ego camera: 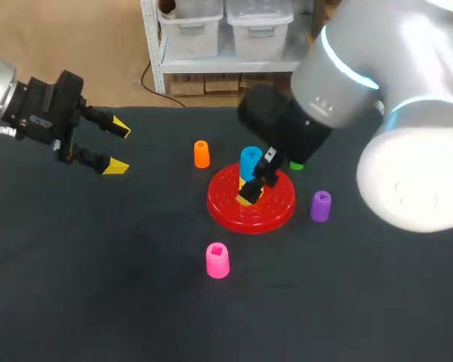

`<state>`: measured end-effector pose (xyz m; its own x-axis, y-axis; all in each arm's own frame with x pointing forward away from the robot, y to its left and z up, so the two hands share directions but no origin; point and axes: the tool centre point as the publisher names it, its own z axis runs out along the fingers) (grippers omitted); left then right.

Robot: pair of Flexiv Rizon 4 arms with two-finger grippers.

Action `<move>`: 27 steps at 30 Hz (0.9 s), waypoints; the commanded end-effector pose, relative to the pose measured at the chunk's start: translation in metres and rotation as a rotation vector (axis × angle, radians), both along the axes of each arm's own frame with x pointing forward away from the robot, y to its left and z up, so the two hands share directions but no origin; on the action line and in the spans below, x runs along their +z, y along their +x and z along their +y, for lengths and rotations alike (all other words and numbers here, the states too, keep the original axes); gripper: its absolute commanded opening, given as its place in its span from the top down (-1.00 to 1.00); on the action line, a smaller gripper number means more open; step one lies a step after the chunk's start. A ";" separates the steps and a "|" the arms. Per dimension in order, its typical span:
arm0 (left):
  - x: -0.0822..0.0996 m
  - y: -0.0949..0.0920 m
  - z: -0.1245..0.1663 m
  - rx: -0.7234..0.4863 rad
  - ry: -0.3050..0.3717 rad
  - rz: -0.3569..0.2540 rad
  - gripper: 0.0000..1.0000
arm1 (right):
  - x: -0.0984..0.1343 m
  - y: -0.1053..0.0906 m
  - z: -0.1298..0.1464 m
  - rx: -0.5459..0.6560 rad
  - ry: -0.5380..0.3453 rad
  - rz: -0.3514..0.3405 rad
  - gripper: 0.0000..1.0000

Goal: Pick up and stack the cylinders on the red base in this order: pink,purple,orange,green

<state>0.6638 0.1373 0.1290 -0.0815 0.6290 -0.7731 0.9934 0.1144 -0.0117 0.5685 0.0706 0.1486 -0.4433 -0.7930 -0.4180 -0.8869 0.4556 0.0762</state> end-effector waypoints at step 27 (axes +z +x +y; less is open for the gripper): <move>0.000 -0.002 0.000 0.003 -0.001 -0.004 -1.00 | -0.012 -0.007 0.013 -0.012 0.012 0.061 -1.00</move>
